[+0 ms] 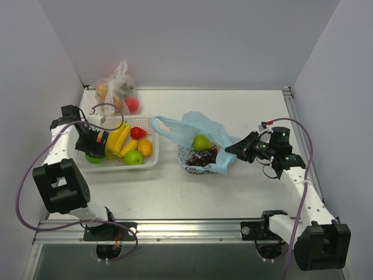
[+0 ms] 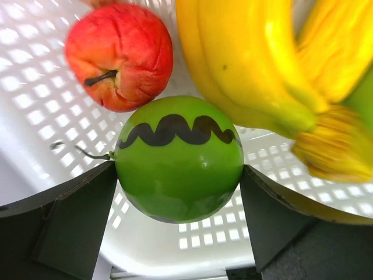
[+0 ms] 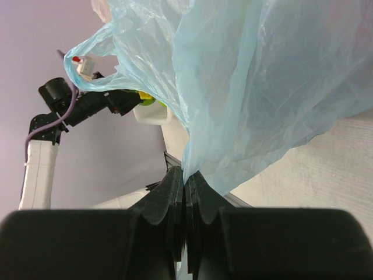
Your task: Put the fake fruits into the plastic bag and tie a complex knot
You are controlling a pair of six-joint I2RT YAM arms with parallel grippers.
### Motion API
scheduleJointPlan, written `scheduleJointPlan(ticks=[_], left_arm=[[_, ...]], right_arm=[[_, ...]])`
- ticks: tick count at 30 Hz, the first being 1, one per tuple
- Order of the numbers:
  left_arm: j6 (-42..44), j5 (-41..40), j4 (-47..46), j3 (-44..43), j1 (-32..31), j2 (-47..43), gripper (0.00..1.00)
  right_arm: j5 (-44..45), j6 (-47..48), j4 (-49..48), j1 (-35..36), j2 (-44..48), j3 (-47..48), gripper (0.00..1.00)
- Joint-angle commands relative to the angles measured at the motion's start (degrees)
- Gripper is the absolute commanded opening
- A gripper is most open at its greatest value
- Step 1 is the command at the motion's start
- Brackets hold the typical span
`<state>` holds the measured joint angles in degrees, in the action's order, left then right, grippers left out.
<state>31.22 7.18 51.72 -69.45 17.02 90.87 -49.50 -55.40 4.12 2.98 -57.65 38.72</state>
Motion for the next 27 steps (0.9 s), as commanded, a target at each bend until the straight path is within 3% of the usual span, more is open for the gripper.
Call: scheduleJointPlan(ticks=[1, 7, 8, 12, 15, 21, 25, 27], left_arm=[[-1.34, 6.85, 1.79, -6.56, 0.3, -6.75, 0.58], [-6.87, 21.53, 7.16, -15.62, -0.93, -11.5, 0.57], [-8.79, 27.39, 7.08, -17.54, -2.93, -13.07, 0.57], [-14.16, 34.03, 5.06, -22.9, -14.61, -16.16, 0.61], [-18.82, 34.92, -0.12, -25.28, -25.66, -17.65, 0.63], [-19.62, 33.25, -7.33, -23.45, -41.34, -14.5, 0.64], [-18.92, 26.87, -10.76, -20.91, -54.16, -9.32, 0.64], [-17.69, 24.47, -13.48, -18.89, -56.64, -5.89, 0.67]], right_arm=[[-0.52, 0.9, 0.1, -0.35, 0.69, 1.18, 0.0], [-0.6, 1.08, 0.19, -0.35, 0.52, 1.27, 0.0], [-0.6, 1.17, 0.27, -0.35, 0.34, 1.44, 0.0], [-0.51, 1.43, 0.45, -0.35, -0.01, 2.24, 0.0], [-0.34, 1.52, 0.45, -0.43, -0.18, 2.15, 0.0], [-0.25, 1.17, 0.36, -0.35, -0.27, 2.06, 0.0], [-0.34, 1.25, 0.28, -0.43, -0.19, 2.32, 0.0], [-0.43, 1.25, 0.36, -0.43, -0.1, 2.68, 0.0]])
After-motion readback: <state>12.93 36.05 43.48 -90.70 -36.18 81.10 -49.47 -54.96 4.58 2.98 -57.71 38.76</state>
